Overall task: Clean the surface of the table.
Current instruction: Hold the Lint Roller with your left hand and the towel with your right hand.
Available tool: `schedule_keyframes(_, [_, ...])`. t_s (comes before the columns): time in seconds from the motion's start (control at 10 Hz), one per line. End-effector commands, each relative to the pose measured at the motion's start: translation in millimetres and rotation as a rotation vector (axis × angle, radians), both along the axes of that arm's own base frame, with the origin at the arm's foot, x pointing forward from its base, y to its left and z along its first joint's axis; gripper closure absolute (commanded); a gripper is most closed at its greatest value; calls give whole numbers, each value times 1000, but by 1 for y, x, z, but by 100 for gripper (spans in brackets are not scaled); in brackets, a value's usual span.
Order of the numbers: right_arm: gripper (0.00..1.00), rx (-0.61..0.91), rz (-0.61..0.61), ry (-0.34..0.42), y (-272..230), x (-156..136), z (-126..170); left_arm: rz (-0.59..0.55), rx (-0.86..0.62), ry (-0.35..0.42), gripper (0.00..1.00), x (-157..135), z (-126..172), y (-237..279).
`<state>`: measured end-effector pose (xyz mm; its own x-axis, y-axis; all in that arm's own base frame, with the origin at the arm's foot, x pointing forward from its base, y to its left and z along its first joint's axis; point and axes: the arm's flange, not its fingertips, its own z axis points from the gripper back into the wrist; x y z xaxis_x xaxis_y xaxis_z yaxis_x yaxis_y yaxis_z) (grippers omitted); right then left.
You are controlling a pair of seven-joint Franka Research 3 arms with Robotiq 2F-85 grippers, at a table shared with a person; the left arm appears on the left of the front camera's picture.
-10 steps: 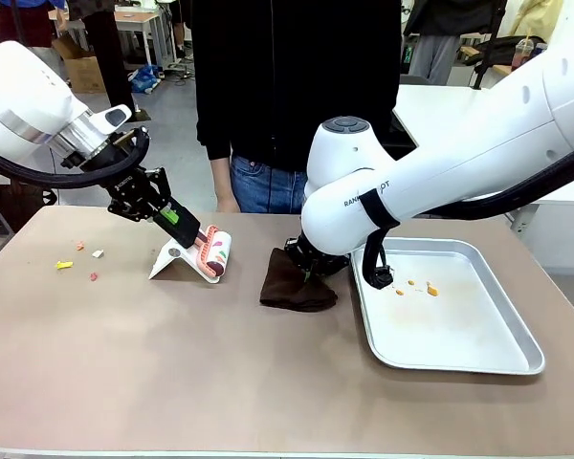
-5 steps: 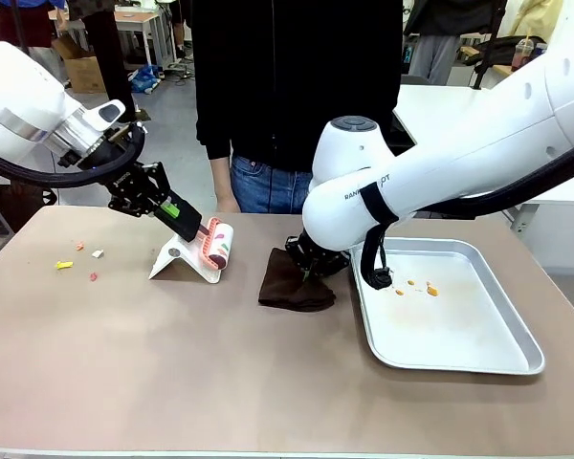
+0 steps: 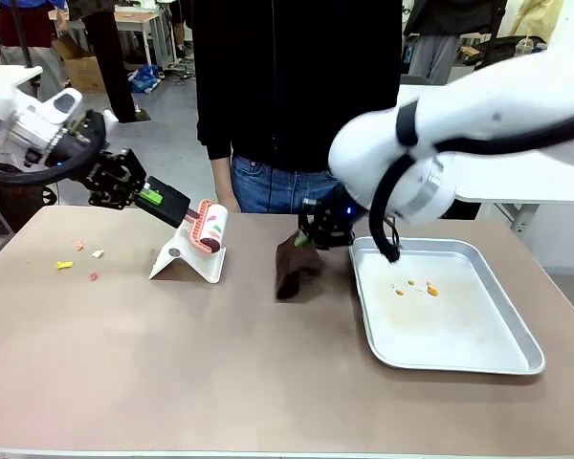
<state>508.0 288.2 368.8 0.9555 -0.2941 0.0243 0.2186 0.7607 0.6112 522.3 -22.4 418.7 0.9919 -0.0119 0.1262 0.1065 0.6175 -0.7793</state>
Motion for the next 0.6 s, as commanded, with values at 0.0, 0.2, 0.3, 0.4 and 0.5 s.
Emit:
schedule_keyframes(0.0, [100, 354, 165, 23, -80, -35, -13, -57, -163, -32, 100, -16, -1, 33])
schedule_keyframes(0.2, [100, 535, 224, -3, -114, -48, -8, -109, -305, -59, 100, -32, 1, 75])
schedule_keyframes(0.3, [100, 606, 250, -29, -136, -62, -3, -91, -349, -61, 100, -42, 2, 100])
schedule_keyframes(0.4, [100, 645, 263, -60, -157, -78, 2, -78, -398, -62, 100, -50, 3, 125])
schedule_keyframes(0.5, [100, 651, 245, -88, -179, -95, 8, -59, -443, -59, 100, -57, 3, 154])
